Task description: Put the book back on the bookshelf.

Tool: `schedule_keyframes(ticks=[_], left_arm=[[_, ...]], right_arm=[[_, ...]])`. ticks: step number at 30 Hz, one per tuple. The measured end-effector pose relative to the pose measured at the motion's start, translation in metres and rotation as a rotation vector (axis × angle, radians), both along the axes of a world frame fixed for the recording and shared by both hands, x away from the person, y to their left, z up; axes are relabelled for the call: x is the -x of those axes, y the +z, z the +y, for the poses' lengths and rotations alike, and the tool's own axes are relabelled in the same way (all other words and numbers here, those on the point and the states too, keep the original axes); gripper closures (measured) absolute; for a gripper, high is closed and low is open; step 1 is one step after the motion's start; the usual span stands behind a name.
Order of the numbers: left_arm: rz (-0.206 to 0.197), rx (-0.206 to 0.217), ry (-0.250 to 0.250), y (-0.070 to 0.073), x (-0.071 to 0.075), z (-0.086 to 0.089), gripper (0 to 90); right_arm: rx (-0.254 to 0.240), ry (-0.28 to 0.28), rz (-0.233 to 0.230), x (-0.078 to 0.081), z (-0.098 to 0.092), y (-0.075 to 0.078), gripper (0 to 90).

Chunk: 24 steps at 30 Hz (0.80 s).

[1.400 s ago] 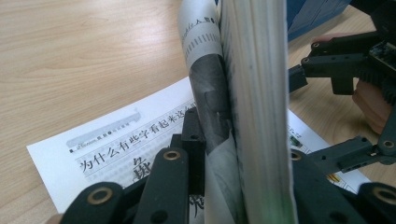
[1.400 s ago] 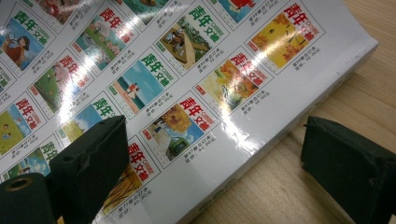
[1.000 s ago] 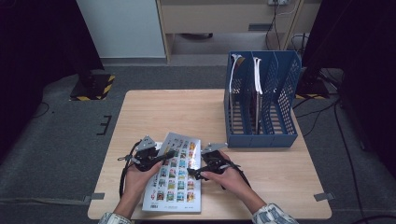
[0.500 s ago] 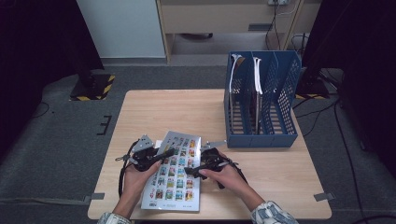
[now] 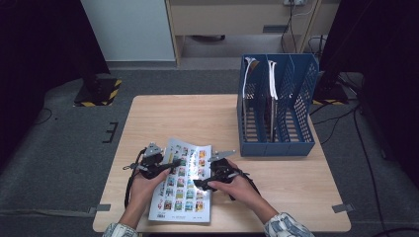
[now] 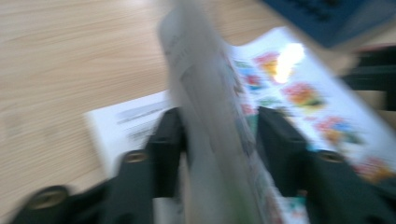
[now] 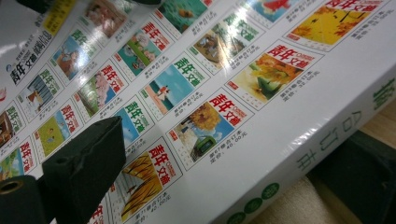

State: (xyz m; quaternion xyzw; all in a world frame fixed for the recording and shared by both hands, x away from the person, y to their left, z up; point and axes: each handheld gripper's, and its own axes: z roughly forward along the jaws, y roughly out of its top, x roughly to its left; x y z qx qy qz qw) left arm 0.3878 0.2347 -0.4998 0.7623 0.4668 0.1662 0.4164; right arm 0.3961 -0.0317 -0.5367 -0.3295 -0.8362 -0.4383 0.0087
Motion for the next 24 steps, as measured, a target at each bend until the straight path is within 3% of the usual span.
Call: schedule_keyframes(ticks=[3,5,7,9,12,16,19,24], left_arm=[[-0.017,0.0,0.083,0.002,0.0,0.015,31.1],[-0.034,0.001,0.098,0.005,0.003,0.023,33.8],[-0.029,-0.035,0.092,0.004,0.006,0.026,36.2],[-0.003,-0.099,0.087,0.001,0.009,0.025,41.3],[0.041,-0.12,0.067,-0.004,0.011,0.025,49.3],[0.087,-0.087,0.034,-0.01,0.009,0.024,53.1],[0.083,-0.114,0.025,-0.012,0.01,0.021,53.7],[0.112,-0.039,0.046,-0.016,0.009,0.026,54.1]], right_arm=[[0.013,0.005,-0.022,0.001,0.0,0.0,6.2],[0.009,0.005,-0.024,0.001,0.0,-0.001,6.2],[0.009,0.005,-0.024,0.001,0.0,-0.001,6.2],[0.009,0.004,-0.025,0.001,0.0,-0.001,6.2],[0.01,0.005,-0.023,0.001,0.0,-0.001,6.3],[0.009,0.003,-0.01,-0.001,0.0,0.0,6.6],[0.003,-0.01,0.036,-0.005,0.002,0.003,7.6],[0.006,0.008,0.051,-0.01,0.006,0.005,16.1]])
